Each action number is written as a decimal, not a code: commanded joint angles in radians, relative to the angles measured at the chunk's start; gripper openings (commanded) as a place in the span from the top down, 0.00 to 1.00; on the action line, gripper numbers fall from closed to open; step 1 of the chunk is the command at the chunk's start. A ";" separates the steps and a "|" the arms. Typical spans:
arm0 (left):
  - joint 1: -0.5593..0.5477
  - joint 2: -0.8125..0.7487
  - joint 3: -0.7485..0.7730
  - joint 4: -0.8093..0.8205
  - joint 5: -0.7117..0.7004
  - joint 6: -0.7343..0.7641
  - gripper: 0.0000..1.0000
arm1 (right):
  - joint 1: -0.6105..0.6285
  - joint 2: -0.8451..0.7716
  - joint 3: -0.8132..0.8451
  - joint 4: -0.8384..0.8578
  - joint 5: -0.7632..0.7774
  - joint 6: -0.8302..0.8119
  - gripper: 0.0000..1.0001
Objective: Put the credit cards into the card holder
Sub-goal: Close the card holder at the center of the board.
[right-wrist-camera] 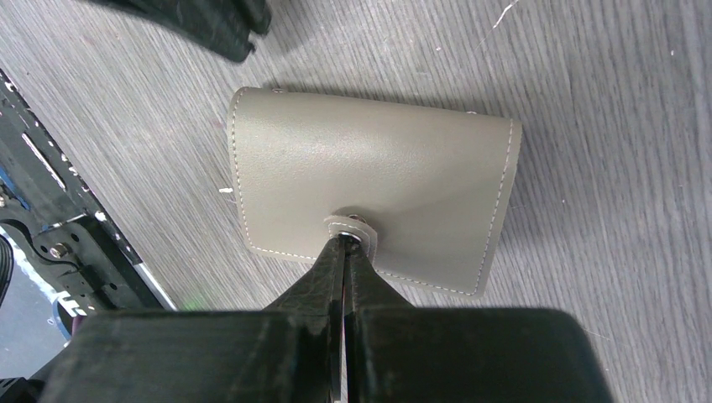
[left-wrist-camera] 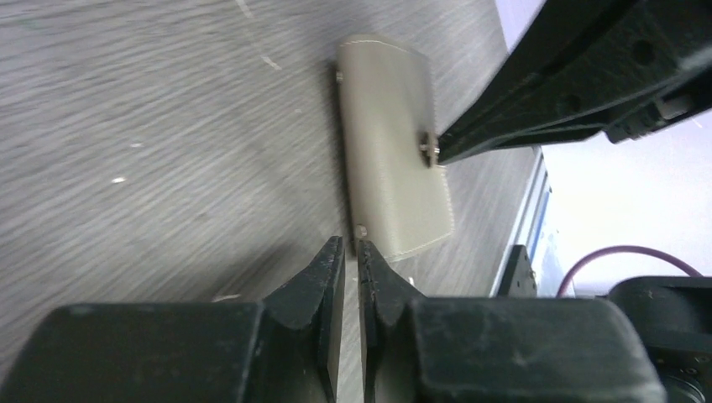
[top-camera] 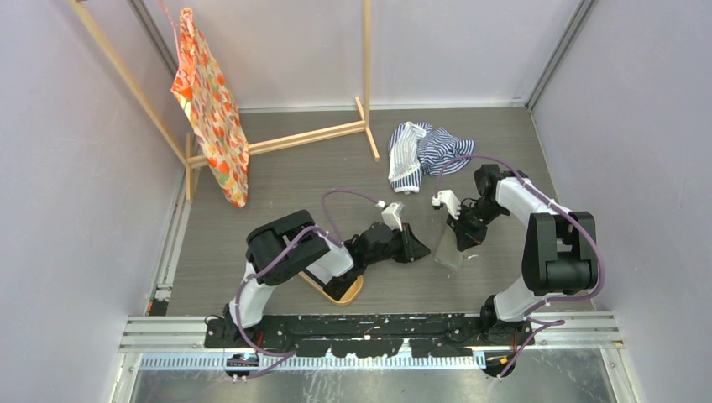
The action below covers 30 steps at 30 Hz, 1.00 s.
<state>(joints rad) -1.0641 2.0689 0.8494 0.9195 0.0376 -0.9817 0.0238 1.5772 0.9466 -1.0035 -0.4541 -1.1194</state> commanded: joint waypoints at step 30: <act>-0.013 0.233 0.279 0.196 0.109 -0.137 0.88 | 0.007 0.043 -0.032 0.072 -0.014 -0.030 0.99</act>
<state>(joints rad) -1.0843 2.2864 1.0973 1.0885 0.1551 -1.1038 0.0238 1.5772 0.9463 -1.0031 -0.4549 -1.1225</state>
